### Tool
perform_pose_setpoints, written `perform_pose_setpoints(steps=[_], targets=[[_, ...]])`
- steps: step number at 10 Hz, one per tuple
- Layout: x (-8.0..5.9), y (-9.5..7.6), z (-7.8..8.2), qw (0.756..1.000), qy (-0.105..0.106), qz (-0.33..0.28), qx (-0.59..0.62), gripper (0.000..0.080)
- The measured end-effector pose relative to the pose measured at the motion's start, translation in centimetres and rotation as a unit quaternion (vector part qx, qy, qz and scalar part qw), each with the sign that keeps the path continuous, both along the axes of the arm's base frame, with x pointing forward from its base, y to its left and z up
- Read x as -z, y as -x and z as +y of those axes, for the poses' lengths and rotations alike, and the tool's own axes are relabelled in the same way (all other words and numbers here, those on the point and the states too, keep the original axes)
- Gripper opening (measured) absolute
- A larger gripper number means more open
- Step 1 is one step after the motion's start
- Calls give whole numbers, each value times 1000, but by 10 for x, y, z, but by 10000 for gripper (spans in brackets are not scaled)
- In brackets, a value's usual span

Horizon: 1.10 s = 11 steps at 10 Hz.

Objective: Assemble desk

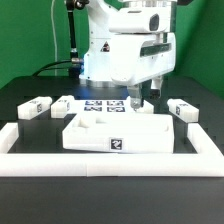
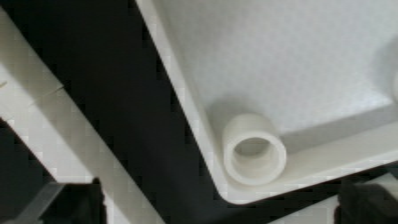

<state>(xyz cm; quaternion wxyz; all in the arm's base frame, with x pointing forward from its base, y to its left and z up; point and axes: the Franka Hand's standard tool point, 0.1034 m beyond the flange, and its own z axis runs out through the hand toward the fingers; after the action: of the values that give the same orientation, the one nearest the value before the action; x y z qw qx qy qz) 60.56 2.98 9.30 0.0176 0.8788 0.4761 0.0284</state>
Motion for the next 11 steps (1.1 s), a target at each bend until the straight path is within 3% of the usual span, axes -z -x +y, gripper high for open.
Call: perform_pose_setpoints(steps=[5, 7, 9, 11], targets=[[0, 1, 0, 1000, 1, 0, -3, 649], [-4, 38, -8, 997, 9, 6, -72, 649], [10, 71, -18, 991, 14, 1, -133, 649], [10, 69, -17, 992, 13, 6, -123, 649]])
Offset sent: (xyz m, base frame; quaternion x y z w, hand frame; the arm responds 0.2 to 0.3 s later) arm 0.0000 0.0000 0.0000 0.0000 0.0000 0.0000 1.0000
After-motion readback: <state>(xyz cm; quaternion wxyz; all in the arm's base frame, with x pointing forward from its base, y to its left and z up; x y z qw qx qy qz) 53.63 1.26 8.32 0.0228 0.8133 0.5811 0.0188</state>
